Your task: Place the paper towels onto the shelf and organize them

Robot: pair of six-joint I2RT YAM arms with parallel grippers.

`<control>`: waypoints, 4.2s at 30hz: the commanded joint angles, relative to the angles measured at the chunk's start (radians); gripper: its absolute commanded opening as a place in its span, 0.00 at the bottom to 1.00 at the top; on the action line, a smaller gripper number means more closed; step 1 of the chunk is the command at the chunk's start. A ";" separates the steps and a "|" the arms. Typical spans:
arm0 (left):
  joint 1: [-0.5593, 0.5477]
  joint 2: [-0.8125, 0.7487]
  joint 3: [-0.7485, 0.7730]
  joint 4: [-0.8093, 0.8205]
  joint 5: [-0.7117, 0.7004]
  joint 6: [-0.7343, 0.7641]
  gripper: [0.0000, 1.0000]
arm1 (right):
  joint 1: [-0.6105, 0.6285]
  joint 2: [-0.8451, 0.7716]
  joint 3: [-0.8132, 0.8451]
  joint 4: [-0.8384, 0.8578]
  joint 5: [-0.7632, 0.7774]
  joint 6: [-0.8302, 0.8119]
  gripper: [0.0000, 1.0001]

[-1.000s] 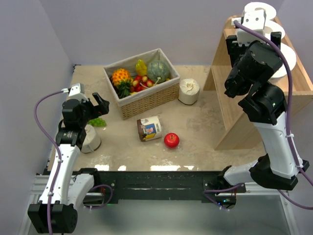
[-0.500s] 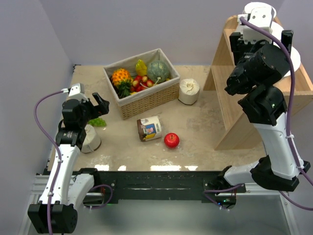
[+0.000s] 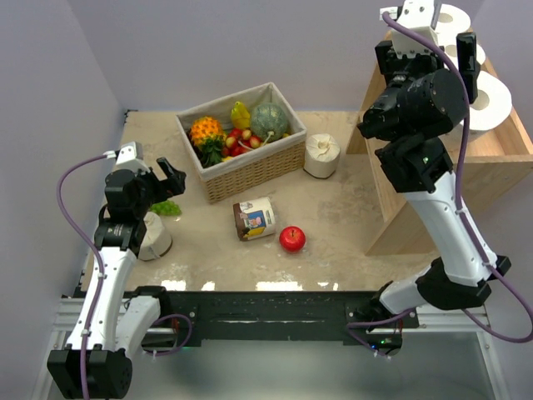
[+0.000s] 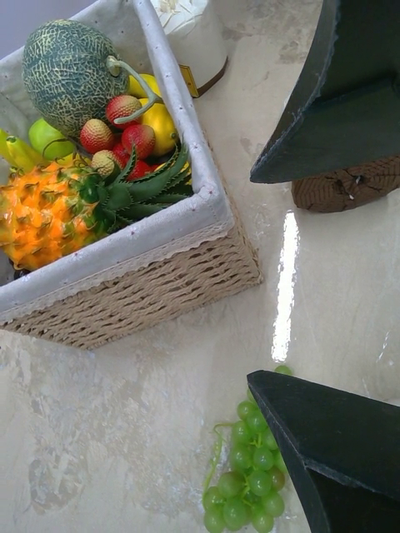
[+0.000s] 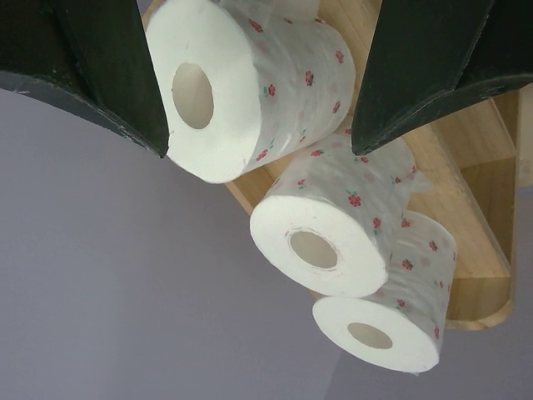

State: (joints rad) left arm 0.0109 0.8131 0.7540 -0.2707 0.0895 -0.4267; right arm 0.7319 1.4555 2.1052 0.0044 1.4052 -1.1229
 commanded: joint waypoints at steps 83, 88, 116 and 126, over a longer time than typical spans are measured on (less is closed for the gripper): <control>-0.221 0.004 -0.136 0.036 0.302 -0.156 0.86 | 0.150 -0.172 -0.876 -0.386 -1.324 1.566 0.74; -0.276 0.075 -0.151 0.074 0.293 -0.182 0.84 | 0.150 -0.202 -0.901 -0.389 -1.305 1.557 0.74; -0.350 0.301 -0.174 -0.047 -0.082 -0.253 0.62 | 0.149 -0.273 -1.036 -0.288 -1.353 1.532 0.76; -0.350 0.298 -0.214 -0.085 -0.171 -0.322 0.62 | 0.150 -0.149 -1.102 -0.090 -1.466 1.598 0.77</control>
State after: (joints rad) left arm -0.3416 1.0992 0.5652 -0.2333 0.0490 -0.7334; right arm 0.8814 1.2606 1.0054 -0.2043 -0.0200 0.4534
